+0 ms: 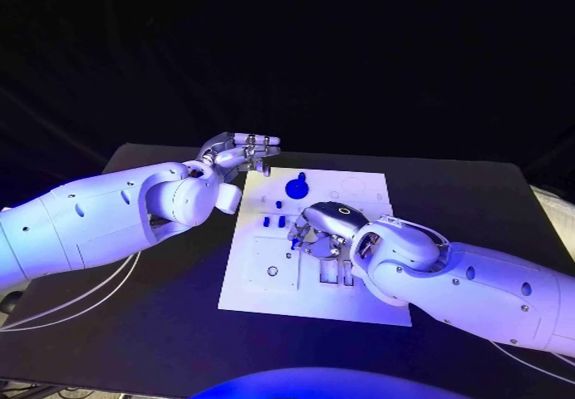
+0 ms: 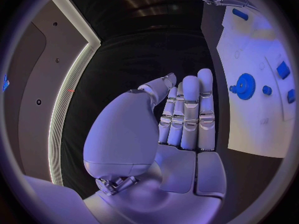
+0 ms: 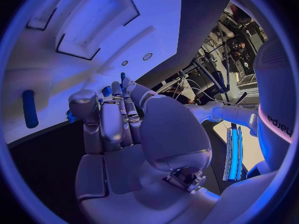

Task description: Assemble the parts on the task board

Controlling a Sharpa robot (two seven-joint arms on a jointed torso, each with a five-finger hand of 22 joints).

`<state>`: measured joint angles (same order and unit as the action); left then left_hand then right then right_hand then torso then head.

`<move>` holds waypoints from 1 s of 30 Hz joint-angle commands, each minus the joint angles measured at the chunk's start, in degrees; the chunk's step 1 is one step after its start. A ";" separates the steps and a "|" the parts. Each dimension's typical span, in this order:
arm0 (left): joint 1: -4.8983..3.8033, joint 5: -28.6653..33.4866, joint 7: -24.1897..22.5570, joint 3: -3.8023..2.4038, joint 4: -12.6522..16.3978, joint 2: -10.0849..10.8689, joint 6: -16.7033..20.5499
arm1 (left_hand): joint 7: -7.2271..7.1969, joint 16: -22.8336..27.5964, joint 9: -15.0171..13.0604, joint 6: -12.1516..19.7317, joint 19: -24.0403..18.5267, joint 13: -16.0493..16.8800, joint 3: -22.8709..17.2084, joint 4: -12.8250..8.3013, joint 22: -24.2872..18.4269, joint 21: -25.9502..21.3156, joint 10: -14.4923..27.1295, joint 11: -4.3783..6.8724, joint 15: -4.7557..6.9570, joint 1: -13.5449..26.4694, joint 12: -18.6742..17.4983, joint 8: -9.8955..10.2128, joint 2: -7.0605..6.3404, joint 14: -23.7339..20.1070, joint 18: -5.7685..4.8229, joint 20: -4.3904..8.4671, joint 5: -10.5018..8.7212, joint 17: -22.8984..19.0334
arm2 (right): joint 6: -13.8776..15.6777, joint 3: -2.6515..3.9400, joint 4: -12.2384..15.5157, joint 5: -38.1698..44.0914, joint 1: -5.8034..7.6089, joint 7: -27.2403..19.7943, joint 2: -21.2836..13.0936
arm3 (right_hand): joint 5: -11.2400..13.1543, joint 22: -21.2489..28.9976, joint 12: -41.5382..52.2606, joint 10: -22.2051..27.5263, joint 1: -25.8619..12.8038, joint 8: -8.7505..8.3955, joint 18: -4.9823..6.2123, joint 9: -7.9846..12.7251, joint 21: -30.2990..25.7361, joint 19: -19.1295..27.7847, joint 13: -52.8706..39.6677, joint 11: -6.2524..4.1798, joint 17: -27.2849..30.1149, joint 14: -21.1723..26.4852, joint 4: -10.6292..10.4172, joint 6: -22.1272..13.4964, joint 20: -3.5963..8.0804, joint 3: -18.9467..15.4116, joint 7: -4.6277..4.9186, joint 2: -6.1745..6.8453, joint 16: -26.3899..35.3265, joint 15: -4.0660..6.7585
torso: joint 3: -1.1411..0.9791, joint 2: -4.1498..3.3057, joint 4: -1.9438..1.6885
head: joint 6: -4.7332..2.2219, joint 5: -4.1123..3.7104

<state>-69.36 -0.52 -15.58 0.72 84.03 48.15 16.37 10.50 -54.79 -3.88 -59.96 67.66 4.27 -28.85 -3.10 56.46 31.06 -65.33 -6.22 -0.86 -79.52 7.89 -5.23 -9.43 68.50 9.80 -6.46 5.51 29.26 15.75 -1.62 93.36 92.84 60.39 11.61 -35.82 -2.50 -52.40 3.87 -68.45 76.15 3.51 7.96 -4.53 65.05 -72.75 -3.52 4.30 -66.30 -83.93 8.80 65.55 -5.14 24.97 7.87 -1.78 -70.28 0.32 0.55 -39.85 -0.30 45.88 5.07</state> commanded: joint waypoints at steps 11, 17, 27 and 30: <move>-0.01 0.63 -0.64 -0.04 0.09 -0.12 -0.97 | 0.01 0.22 0.07 0.53 -0.28 -0.08 0.46 -0.07 -0.10 -0.36 0.45 -0.11 -0.23 0.11 0.36 0.16 0.45 -0.35 0.65 -0.13 -0.29 -0.12 | -2.50 -0.12 -0.94 1.83 -0.66 1.18 1.28 | -0.35 -0.07 -0.09 -0.05 -0.39 0.37 -0.58 -0.06 0.29 -0.20 -0.06 0.14 -0.05 -2.20 -0.05 0.21 -0.06 0.45 0.21 0.26 -0.31 0.21 | 0.03 0.06 -0.03 | 0.53 0.19; -0.01 0.64 -0.49 -0.04 0.05 -0.11 -0.95 | 0.16 0.22 0.08 0.76 -0.27 -0.11 0.65 -0.12 -0.18 -0.45 0.73 -0.21 -0.28 0.10 0.40 0.22 0.43 -0.41 0.65 -0.17 -0.31 -0.18 | -2.88 -0.14 -1.11 1.96 -0.75 1.25 1.62 | -0.35 -0.09 -0.09 -0.06 -0.41 0.37 -0.59 -0.06 0.31 -0.21 -0.06 0.13 -0.08 -2.21 -0.07 0.22 -0.07 0.51 0.21 0.26 -0.34 0.21 | 0.02 0.02 0.02 | 0.57 0.24; -0.01 0.64 -0.61 -0.04 0.00 -0.22 -0.98 | 0.17 0.21 0.07 0.76 -0.27 -0.10 0.66 -0.14 -0.20 -0.47 0.74 -0.22 -0.29 0.05 0.45 0.20 0.51 -0.42 0.64 -0.18 -0.30 -0.20 | -4.16 -0.22 -1.82 2.40 -0.79 1.54 2.15 | -0.35 -0.02 -0.08 -0.05 -0.43 0.37 -0.57 -0.06 0.26 -0.17 -0.06 0.13 -0.03 -2.20 -0.07 0.22 -0.08 0.61 0.21 0.30 -0.32 0.20 | 0.00 0.01 -0.06 | 0.85 0.28; -0.02 0.64 -0.58 -0.04 -0.03 -0.24 -1.04 | 0.17 0.21 0.07 0.76 -0.27 -0.10 0.66 -0.14 -0.20 -0.47 0.74 -0.22 -0.29 0.05 0.45 0.20 0.51 -0.42 0.64 -0.18 -0.30 -0.20 | -4.80 -0.29 -2.12 2.69 -0.85 1.71 2.49 | -0.35 -0.08 -0.08 -0.03 -0.49 0.37 -0.58 -0.06 0.30 -0.20 -0.06 0.14 -0.07 -2.21 -0.06 0.20 -0.09 0.65 0.22 0.41 -0.37 0.20 | 0.03 0.03 -0.08 | 0.93 0.31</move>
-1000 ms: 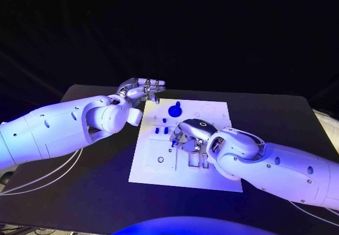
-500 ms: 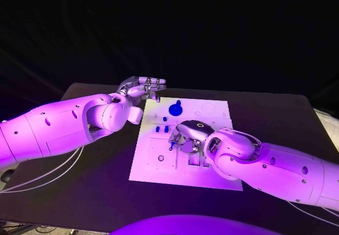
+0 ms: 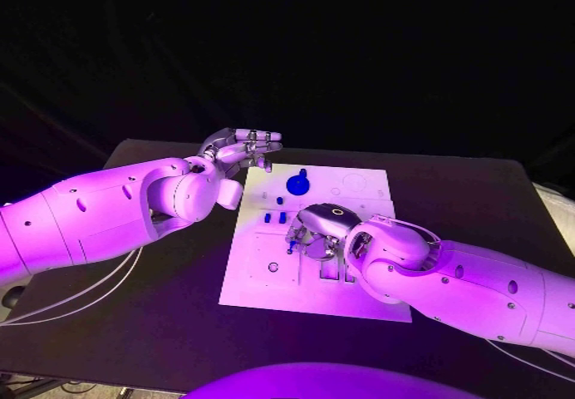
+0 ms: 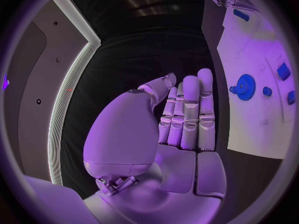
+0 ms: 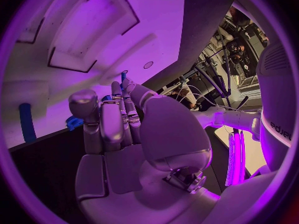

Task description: Assemble the parts on the task board

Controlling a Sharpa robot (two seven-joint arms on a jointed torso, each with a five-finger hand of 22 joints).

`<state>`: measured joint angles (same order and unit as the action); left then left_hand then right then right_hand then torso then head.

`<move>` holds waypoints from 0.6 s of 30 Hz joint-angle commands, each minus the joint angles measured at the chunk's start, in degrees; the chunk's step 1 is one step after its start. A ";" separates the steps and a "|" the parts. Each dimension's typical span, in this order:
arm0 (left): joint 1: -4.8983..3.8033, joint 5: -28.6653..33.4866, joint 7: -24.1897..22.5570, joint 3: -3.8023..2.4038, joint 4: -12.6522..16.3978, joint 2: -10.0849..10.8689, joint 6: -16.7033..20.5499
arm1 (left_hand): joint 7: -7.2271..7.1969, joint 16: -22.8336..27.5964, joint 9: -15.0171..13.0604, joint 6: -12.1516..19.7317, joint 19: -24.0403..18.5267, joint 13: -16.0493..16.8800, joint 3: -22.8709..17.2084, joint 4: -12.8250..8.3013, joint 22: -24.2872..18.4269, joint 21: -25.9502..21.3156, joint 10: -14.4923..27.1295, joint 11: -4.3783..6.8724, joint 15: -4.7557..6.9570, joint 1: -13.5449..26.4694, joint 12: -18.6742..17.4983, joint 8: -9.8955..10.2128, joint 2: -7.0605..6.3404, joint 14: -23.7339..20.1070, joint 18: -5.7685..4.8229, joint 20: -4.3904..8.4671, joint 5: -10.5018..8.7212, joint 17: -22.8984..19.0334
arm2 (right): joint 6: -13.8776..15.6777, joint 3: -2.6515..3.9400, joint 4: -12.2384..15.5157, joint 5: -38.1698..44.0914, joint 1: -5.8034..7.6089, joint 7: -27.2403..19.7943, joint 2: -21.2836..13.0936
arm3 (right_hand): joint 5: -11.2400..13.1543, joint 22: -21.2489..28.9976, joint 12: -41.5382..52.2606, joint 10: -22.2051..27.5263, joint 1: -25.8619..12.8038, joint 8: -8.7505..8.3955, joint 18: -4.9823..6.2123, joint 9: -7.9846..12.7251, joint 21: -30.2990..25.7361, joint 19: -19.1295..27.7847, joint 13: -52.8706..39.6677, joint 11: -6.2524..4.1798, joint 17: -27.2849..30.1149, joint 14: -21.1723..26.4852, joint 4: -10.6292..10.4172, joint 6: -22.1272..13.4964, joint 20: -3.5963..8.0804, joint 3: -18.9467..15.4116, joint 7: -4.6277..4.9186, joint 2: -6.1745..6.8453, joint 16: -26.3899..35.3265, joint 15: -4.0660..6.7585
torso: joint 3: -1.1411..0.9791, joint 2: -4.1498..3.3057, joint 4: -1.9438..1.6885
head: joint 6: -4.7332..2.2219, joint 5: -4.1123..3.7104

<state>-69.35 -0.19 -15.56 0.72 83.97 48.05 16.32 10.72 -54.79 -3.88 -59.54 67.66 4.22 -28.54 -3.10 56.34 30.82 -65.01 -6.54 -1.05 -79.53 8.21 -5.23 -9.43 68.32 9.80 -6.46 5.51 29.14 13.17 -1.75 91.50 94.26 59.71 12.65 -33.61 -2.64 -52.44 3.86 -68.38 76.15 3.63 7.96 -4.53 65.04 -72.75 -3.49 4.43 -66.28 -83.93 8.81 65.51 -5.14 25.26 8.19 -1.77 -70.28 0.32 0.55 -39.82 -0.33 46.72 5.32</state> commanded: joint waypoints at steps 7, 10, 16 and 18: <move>-0.03 0.31 -0.51 -0.04 0.02 -0.12 -1.07 | -0.04 0.21 0.07 0.34 -0.27 -0.05 0.37 -0.15 -0.09 -0.25 0.43 0.10 -0.11 0.03 0.16 0.18 0.53 -0.25 0.65 -0.19 -0.30 -0.08 | -3.23 -0.28 -0.50 2.06 -0.33 0.87 0.80 | -0.20 -0.03 -0.09 -0.06 -0.62 0.25 -0.57 -0.06 0.31 -0.18 -0.09 0.03 -0.12 -2.22 -0.08 0.22 -0.11 0.43 -0.09 0.59 -0.42 0.19 | 0.05 -0.01 0.01 | 0.28 0.11; -0.03 0.31 -0.46 -0.04 0.01 -0.12 -1.11 | -0.04 0.21 0.07 0.34 -0.27 -0.05 0.37 -0.15 -0.09 -0.25 0.43 0.10 -0.11 0.03 0.16 0.18 0.53 -0.25 0.65 -0.19 -0.30 -0.08 | -3.74 -0.32 -0.46 2.29 -0.36 0.83 0.89 | -0.20 0.00 -0.09 -0.05 -0.66 0.25 -0.57 -0.07 0.29 -0.17 -0.10 0.04 -0.12 -2.22 -0.09 0.22 -0.12 0.45 -0.09 0.66 -0.43 0.18 | 0.06 0.00 0.00 | 0.31 0.13; -0.03 0.30 -0.30 -0.04 -0.01 -0.11 -1.21 | -0.02 0.20 0.07 0.37 -0.27 -0.05 0.42 -0.18 -0.10 -0.27 0.48 0.08 -0.12 0.02 0.18 0.18 0.51 -0.26 0.65 -0.19 -0.31 -0.10 | -4.33 -0.39 -0.28 2.82 -0.39 0.84 0.97 | -0.19 0.05 -0.07 -0.05 -0.82 0.27 -0.56 -0.08 0.27 -0.13 -0.10 0.04 -0.08 -2.21 -0.13 0.25 -0.14 0.48 -0.10 0.85 -0.42 0.16 | 0.05 0.01 -0.03 | 0.43 0.19; -0.03 0.30 -0.24 -0.04 -0.02 -0.11 -1.24 | -0.02 0.20 0.07 0.37 -0.27 -0.05 0.42 -0.18 -0.10 -0.27 0.48 0.08 -0.12 0.02 0.18 0.18 0.51 -0.26 0.65 -0.19 -0.31 -0.10 | -4.48 -0.41 -0.27 2.96 -0.39 0.81 1.02 | -0.19 0.04 -0.11 0.07 -1.09 0.23 -0.56 -0.07 0.27 -0.11 -0.09 0.09 -0.17 -2.23 -0.20 0.15 -0.17 0.47 -0.08 1.18 -0.53 0.13 | 0.03 0.01 -0.01 | 0.43 0.21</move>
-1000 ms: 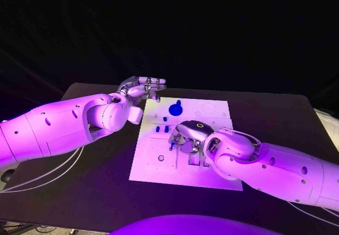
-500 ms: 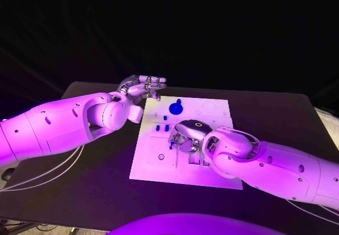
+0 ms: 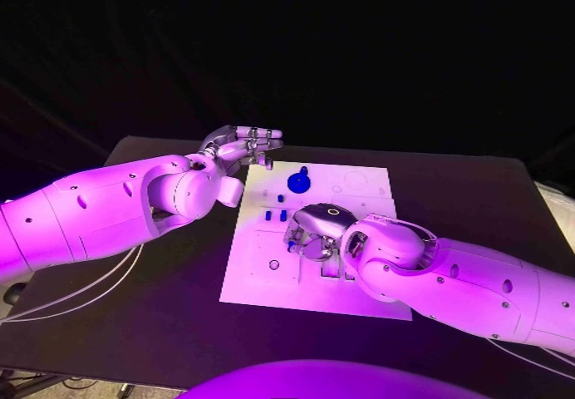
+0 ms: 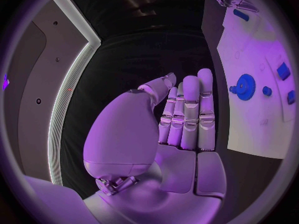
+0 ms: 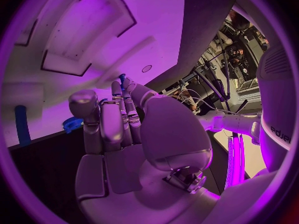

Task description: Assemble the parts on the task board

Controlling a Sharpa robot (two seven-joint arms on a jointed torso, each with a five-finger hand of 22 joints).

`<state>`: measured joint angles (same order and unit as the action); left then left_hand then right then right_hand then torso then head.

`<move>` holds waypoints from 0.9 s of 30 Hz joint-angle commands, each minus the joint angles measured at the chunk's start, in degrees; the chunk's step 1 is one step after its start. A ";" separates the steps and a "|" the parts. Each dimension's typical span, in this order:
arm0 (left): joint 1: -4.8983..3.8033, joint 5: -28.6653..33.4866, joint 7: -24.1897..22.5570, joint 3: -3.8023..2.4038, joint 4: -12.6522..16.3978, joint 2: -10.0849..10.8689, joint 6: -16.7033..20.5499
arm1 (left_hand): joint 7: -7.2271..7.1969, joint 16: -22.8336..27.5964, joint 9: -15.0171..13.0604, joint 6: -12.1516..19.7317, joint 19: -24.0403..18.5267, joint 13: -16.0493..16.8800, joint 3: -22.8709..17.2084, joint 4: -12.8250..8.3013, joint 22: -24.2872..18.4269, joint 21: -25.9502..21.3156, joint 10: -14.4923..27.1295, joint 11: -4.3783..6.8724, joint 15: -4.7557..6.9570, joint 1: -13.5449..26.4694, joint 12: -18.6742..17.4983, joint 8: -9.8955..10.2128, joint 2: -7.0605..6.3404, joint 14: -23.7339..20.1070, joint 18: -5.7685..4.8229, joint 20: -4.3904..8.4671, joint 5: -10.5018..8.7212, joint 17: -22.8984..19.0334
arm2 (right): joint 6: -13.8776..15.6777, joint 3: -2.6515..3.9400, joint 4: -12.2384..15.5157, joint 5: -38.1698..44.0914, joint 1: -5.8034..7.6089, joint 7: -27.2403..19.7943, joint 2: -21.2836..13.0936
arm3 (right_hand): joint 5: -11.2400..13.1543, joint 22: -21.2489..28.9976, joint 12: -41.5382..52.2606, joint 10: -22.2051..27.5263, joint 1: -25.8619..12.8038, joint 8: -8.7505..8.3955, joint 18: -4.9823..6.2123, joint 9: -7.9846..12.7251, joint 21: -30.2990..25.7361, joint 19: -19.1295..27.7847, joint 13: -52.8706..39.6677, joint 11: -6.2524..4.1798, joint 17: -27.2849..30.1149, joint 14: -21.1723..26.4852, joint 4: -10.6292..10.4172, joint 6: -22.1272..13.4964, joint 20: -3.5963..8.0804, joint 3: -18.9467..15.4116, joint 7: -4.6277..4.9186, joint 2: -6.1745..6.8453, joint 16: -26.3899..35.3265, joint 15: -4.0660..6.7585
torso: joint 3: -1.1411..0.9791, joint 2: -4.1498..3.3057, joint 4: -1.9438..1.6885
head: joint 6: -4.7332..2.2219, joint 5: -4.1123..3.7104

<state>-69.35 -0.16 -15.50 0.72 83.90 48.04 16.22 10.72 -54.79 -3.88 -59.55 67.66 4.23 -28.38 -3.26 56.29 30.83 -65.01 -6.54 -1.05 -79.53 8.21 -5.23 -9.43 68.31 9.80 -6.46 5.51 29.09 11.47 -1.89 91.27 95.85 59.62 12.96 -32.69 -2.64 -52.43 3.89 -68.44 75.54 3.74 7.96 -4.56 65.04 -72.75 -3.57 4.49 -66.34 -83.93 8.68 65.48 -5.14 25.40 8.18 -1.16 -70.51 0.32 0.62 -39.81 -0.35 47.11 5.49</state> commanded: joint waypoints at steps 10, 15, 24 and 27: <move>-0.03 0.27 -0.10 -0.04 0.04 -0.02 -1.14 | 0.01 0.20 0.07 0.41 -0.27 -0.06 0.32 -0.04 -0.06 -0.29 0.55 0.05 -0.14 0.02 0.19 0.19 0.49 -0.28 0.65 -0.20 -0.31 -0.06 | -1.63 -0.34 0.04 1.67 -0.30 0.90 0.07 | -1.10 1.83 -0.16 7.03 -3.88 -0.23 -0.23 0.74 -1.10 1.13 0.00 1.56 -0.05 -2.02 -1.71 -3.77 -1.29 -2.79 1.26 5.22 -0.68 -1.24 | -0.04 -0.03 0.04 | 0.26 0.00; -0.03 0.26 0.01 -0.04 0.02 0.05 -1.18 | 0.01 0.20 0.07 0.41 -0.27 -0.06 0.32 -0.04 -0.06 -0.29 0.55 0.05 -0.14 0.02 0.19 0.19 0.49 -0.28 0.65 -0.20 -0.31 -0.06 | 1.14 -0.36 0.20 1.84 -0.30 1.23 -0.14 | -1.37 3.17 0.28 9.53 -3.48 -0.20 0.03 0.78 -2.15 1.93 -0.11 1.96 0.71 -1.61 -2.03 -5.63 -1.66 -4.86 1.55 5.97 -0.24 -1.52 | -0.02 0.00 0.03 | 0.15 -0.15; -0.03 0.26 0.29 -0.03 -0.02 0.04 -1.42 | 0.04 0.20 0.07 0.49 -0.27 -0.07 0.39 -0.06 -0.09 -0.32 0.66 0.01 -0.16 0.01 0.21 0.20 0.49 -0.30 0.64 -0.22 -0.31 -0.08 | 8.85 -0.34 1.90 0.52 -0.30 -0.22 -2.47 | -2.61 5.01 1.19 10.65 -2.51 -0.13 0.39 0.73 -3.54 2.87 -0.23 2.10 2.31 -1.08 -2.19 -6.62 -1.82 -6.28 1.67 5.96 0.90 -1.64 | -0.08 0.05 0.04 | -0.03 -0.22; -0.03 0.26 0.31 -0.03 0.00 0.12 -1.44 | 0.07 0.20 0.08 0.58 -0.28 -0.08 0.48 -0.07 -0.12 -0.37 0.78 -0.02 -0.19 0.03 0.23 0.21 0.47 -0.34 0.63 -0.24 -0.32 -0.11 | 10.05 -0.12 3.40 -0.81 -0.25 -1.30 -4.31 | -2.77 3.85 2.34 9.63 -2.34 0.07 0.22 0.60 -2.76 2.17 -0.41 1.73 1.45 -1.41 -2.51 -6.22 -1.64 -6.87 1.17 5.70 0.08 -1.45 | -0.06 0.02 0.08 | -0.17 -0.33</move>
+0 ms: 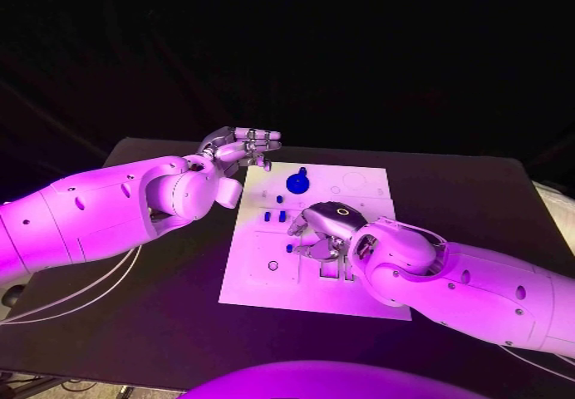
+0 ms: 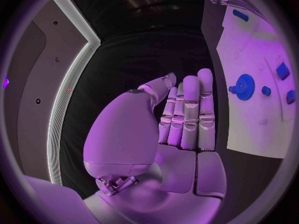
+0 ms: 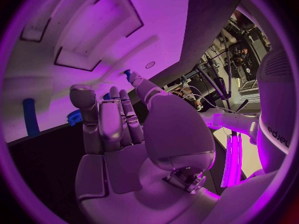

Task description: Assemble the parts on the task board

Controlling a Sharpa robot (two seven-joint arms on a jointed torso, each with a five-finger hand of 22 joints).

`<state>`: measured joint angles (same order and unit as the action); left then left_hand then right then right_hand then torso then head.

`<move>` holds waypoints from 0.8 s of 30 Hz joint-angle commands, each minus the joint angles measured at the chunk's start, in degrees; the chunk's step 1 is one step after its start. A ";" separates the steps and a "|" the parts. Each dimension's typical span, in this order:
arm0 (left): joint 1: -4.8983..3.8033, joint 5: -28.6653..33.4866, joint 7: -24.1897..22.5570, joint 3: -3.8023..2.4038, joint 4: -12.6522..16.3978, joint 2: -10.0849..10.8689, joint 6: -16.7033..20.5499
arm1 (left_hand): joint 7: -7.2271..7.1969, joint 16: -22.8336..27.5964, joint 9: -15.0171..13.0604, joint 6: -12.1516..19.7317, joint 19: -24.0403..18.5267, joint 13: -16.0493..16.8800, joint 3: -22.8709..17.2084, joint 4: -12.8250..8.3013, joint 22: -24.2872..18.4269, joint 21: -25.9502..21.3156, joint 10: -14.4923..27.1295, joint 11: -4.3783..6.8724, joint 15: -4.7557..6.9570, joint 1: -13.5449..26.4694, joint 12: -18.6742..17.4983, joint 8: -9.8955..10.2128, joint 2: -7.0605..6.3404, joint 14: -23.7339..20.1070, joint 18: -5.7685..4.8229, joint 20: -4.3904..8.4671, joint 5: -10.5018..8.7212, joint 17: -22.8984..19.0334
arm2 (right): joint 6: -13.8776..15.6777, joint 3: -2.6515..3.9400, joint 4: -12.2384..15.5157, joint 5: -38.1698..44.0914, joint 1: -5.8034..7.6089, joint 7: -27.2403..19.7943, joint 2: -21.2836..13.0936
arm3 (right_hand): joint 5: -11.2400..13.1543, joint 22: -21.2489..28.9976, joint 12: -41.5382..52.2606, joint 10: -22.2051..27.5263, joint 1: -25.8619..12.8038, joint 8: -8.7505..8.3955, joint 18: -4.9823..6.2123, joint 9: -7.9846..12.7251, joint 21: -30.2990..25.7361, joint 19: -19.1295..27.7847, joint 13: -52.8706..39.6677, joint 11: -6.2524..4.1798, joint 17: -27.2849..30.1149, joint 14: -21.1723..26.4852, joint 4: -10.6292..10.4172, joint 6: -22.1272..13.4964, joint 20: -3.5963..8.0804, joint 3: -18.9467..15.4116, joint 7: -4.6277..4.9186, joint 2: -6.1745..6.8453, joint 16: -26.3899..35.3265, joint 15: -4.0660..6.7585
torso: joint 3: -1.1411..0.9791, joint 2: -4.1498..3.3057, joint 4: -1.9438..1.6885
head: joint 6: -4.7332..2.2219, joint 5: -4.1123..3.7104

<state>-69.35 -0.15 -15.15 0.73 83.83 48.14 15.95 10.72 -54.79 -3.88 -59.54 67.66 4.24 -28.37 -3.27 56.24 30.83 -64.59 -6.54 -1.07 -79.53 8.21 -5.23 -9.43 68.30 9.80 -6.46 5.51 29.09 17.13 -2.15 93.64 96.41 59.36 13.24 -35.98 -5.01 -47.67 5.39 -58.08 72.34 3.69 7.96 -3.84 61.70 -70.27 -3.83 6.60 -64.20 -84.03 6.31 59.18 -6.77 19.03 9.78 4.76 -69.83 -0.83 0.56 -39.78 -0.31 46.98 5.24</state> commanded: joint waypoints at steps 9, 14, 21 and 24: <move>-0.03 -0.04 -0.11 -0.03 0.34 0.36 -1.66 | 0.10 0.19 0.06 0.71 -0.33 -0.09 0.85 0.03 -0.19 -0.51 0.56 -0.08 -0.27 0.27 0.36 0.19 0.39 -0.43 0.61 -0.33 -0.35 -0.18 | -0.98 1.36 5.55 -6.23 3.18 -2.55 -10.06 | -2.31 -2.06 2.60 -2.01 0.48 0.09 -0.07 -0.18 1.43 -1.25 0.04 -0.97 -0.89 -1.59 -0.91 0.64 0.45 -2.71 -1.06 0.47 -1.07 0.14 | 0.08 0.06 0.20 | 0.06 -0.54; -0.03 -0.19 -0.22 -0.03 0.55 0.51 -1.68 | 0.10 0.19 0.06 0.71 -0.33 -0.09 0.85 0.03 -0.19 -0.51 0.56 -0.08 -0.27 0.27 0.36 0.19 0.39 -0.43 0.61 -0.33 -0.35 -0.18 | -3.69 1.48 5.28 -5.36 4.50 -2.19 -13.18 | -3.10 -2.06 2.72 -1.67 0.49 0.03 -0.07 -0.16 1.38 -1.28 0.15 -1.11 -0.93 -1.68 -1.17 0.65 0.59 -4.33 -1.48 0.99 -1.22 0.17 | 0.16 0.14 0.44 | -0.09 -0.66; -0.03 -0.25 -0.21 -0.02 0.62 0.49 -1.71 | 0.10 0.19 0.06 0.71 -0.33 -0.09 0.85 0.03 -0.19 -0.51 0.56 -0.08 -0.27 0.27 0.36 0.19 0.39 -0.43 0.61 -0.33 -0.35 -0.18 | -5.43 1.51 3.25 -3.35 5.00 -1.13 -14.14 | -3.08 -1.48 2.39 -0.51 1.61 0.00 0.00 -0.14 0.89 -0.98 0.22 -0.92 -0.64 -1.66 -1.04 0.57 0.61 -5.21 -1.64 0.53 -1.10 0.05 | 0.18 0.17 0.25 | -0.09 -0.77; -0.03 -0.30 -0.03 -0.02 0.64 0.50 -1.51 | 0.10 0.19 0.06 0.71 -0.33 -0.09 0.85 0.03 -0.19 -0.51 0.56 -0.08 -0.27 0.27 0.36 0.19 0.39 -0.43 0.61 -0.33 -0.35 -0.18 | -6.46 1.49 2.75 -2.54 5.05 -0.71 -13.96 | -3.05 -1.42 2.39 -0.29 2.09 0.05 0.01 -0.15 0.82 -0.95 0.20 -0.88 -0.60 -1.66 -0.96 0.64 0.60 -5.36 -1.72 0.23 -1.10 0.00 | 0.26 0.16 0.25 | -0.07 -0.80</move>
<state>-69.35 -0.25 -15.03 0.73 84.28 48.67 15.33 10.83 -54.79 -3.88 -59.24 67.45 4.24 -27.76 -3.27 56.11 30.50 -64.40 -6.74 -1.15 -79.53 8.21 -5.23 -9.43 68.21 9.80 -6.67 5.51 28.97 13.89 -0.66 96.61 91.94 64.38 11.85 -50.12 -7.99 -49.20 7.81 -58.79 73.72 3.69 7.96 -3.98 62.82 -71.33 -3.69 5.78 -64.89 -84.03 5.37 59.69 -6.15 14.14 8.46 4.93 -70.83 -0.83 0.73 -39.62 0.02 46.88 4.53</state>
